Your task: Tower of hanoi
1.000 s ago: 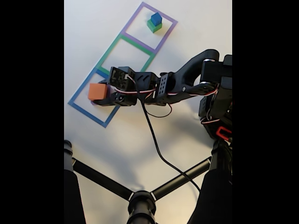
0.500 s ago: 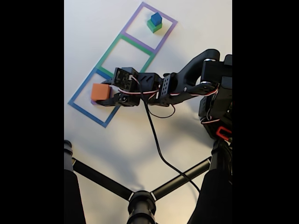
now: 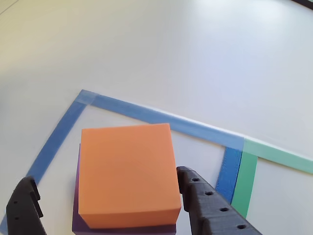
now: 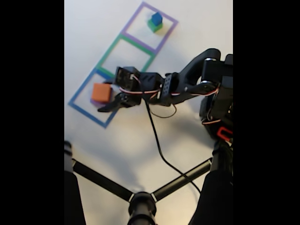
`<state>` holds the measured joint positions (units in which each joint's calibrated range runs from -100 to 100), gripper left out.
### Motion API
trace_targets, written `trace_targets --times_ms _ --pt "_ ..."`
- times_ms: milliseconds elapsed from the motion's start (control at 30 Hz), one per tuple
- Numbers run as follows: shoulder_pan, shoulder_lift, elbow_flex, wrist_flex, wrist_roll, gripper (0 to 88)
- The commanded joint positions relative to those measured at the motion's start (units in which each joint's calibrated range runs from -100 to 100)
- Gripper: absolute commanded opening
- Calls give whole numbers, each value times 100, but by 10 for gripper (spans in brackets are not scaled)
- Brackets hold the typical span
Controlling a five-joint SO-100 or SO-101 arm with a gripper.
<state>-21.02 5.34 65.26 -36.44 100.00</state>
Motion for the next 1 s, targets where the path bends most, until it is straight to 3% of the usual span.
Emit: trace_targets --times_ms 0,200,267,333,467,800,967 --pt "-6 -542 -352 -42 0 354" --pt "47 -1648 -933 1495 0 332" --pt "131 -2184 -1260 2523 0 252" --pt "215 -2721 -1669 3705 0 103" --pt "443 -3571 -2405 5607 0 4" --pt "1503 -3915 -5895 10901 0 3" --pt "2052 -3899 -7140 12333 0 3"
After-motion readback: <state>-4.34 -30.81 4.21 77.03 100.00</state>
